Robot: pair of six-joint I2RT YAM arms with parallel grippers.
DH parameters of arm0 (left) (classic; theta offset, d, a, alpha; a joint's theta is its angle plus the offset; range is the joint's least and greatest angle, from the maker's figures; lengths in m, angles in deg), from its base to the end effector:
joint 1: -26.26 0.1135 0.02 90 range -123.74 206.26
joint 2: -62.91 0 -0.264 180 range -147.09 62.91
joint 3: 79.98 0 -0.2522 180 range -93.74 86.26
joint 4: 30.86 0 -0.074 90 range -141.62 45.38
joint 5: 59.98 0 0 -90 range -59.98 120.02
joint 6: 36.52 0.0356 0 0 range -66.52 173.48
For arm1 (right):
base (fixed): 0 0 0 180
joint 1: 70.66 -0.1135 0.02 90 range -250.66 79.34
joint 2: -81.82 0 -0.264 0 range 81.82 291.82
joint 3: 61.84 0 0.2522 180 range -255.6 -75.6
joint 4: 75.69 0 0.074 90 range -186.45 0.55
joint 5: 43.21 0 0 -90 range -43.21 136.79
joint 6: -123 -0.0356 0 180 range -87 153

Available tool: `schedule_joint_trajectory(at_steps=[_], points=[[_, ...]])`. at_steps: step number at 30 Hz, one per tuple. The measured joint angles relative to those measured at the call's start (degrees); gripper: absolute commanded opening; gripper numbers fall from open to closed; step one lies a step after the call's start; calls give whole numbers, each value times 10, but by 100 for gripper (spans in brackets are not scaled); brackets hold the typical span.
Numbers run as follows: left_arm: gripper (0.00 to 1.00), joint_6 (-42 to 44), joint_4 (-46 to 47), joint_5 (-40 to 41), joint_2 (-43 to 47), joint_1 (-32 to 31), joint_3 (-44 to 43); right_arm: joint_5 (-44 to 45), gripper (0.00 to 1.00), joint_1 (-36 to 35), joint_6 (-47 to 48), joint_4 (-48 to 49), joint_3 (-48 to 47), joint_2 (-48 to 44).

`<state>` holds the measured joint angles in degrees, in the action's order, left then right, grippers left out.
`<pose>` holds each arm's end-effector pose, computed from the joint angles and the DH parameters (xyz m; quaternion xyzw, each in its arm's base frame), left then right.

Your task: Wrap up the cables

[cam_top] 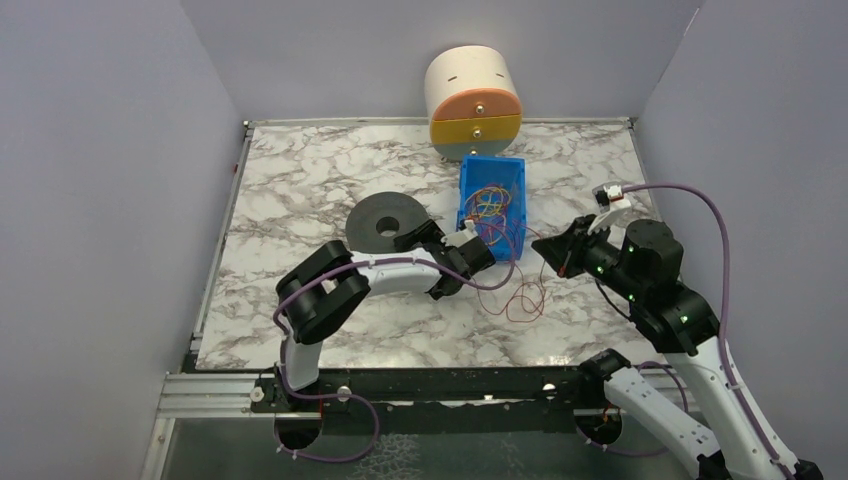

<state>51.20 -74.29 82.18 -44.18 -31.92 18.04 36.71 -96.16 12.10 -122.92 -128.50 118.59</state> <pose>0.2142 -0.2919 0.1696 0.3413 0.8179 0.2890 0.3620 0.1158 0.0621 0.3647 -0.0842 0.7998 0.2975 0.5145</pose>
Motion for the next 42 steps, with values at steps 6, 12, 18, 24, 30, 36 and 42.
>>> schedule_joint_trajectory(at_steps=[6,12,18,24,30,36,42], points=[[69,9,-5,68,-50,-1,-8,0,1,0,0,-3,0,-4],[53,8,-7,103,-51,-1,-12,0,1,0,0,-5,3,-4],[31,1,-7,111,-51,-1,-14,0,1,0,0,-6,6,-4],[16,4,-14,135,-50,-1,-14,0,1,0,0,-8,6,-4],[1,8,-32,150,-21,1,-14,0,1,0,0,-10,6,-5],[0,-7,-50,130,45,0,-14,0,1,0,0,-10,6,-4],[0,-36,-78,76,137,0,-16,-2,1,0,0,-12,-14,1]])
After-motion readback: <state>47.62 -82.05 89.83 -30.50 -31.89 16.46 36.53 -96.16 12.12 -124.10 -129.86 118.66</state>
